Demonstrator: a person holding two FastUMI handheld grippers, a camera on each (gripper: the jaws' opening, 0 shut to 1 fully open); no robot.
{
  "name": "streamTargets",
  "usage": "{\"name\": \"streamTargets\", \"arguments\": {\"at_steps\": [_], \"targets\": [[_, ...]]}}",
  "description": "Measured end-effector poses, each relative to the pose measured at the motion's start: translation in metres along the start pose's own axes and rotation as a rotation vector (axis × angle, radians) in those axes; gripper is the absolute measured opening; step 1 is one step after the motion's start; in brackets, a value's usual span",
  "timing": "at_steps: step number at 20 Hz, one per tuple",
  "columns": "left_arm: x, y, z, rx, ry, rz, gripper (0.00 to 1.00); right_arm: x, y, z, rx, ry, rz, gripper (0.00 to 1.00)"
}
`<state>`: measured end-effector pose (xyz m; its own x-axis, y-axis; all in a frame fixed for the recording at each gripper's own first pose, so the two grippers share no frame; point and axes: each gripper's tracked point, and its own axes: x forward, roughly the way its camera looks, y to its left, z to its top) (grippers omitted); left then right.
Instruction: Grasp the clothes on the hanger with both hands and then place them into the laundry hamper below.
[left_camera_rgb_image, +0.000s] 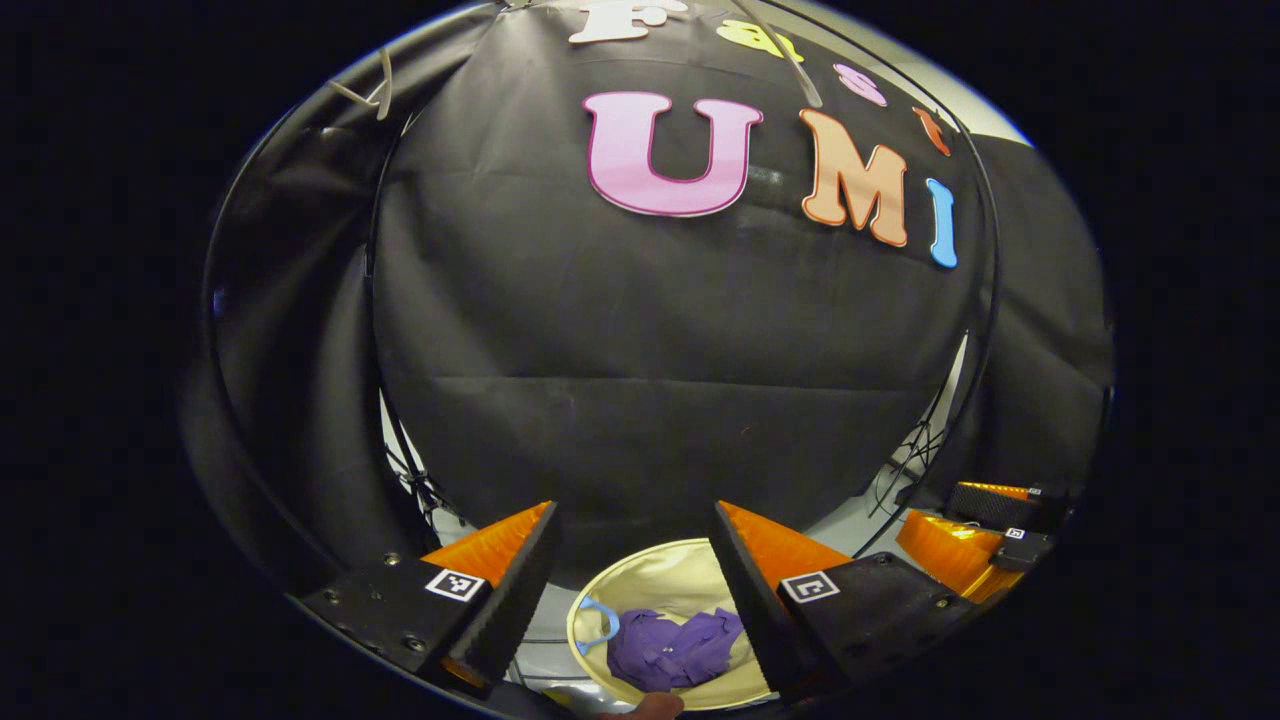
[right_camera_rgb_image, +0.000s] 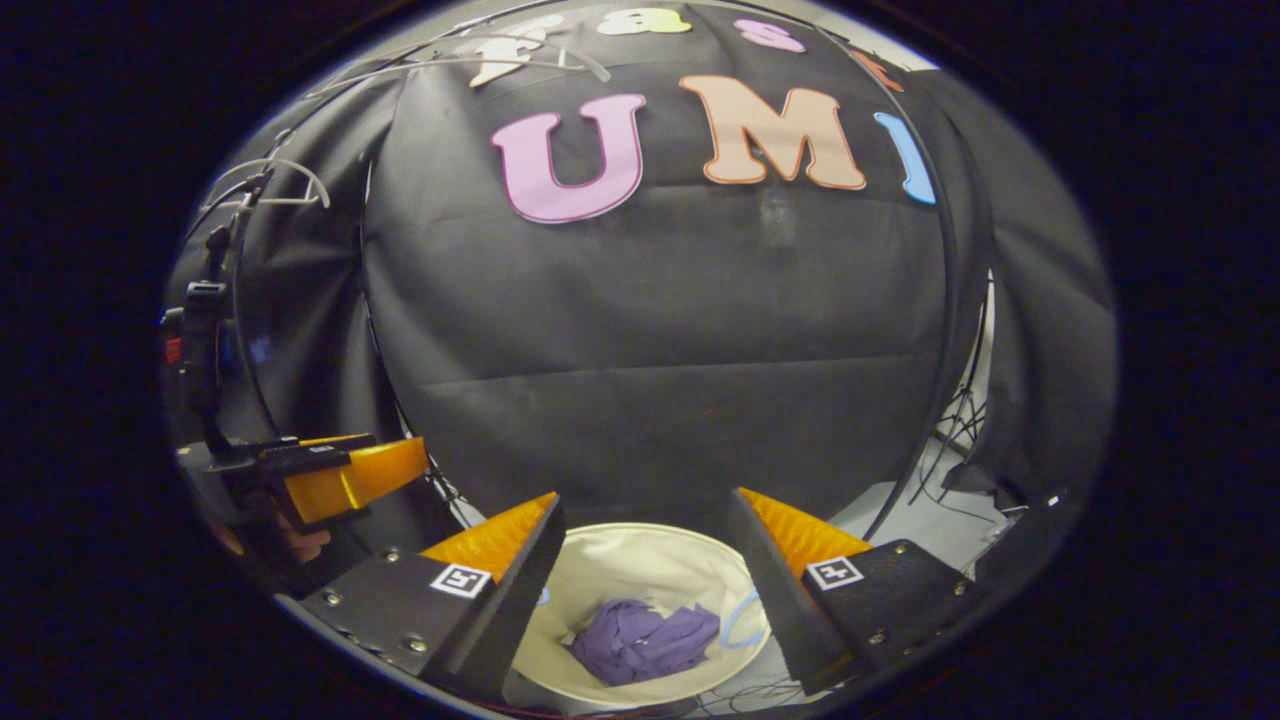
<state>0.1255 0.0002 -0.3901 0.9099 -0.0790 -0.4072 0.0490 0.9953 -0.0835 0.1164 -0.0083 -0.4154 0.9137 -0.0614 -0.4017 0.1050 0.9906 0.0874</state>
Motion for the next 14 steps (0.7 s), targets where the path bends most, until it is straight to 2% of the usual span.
{"name": "streamTargets", "arguments": {"at_steps": [4,7,14], "targets": [[-0.024,-0.007,0.039,0.023,-0.049,-0.012,0.92,-0.019,0.000,0.035,-0.009,-0.042,-0.001,0.99],[-0.037,-0.016,0.075,-0.010,-0.095,-0.036,0.92,-0.033,-0.002,0.068,-0.030,-0.099,-0.014,0.99],[-0.072,-0.012,0.143,-0.016,-0.183,-0.019,0.92,-0.066,0.010,0.134,-0.048,-0.186,0.001,0.99]]}}
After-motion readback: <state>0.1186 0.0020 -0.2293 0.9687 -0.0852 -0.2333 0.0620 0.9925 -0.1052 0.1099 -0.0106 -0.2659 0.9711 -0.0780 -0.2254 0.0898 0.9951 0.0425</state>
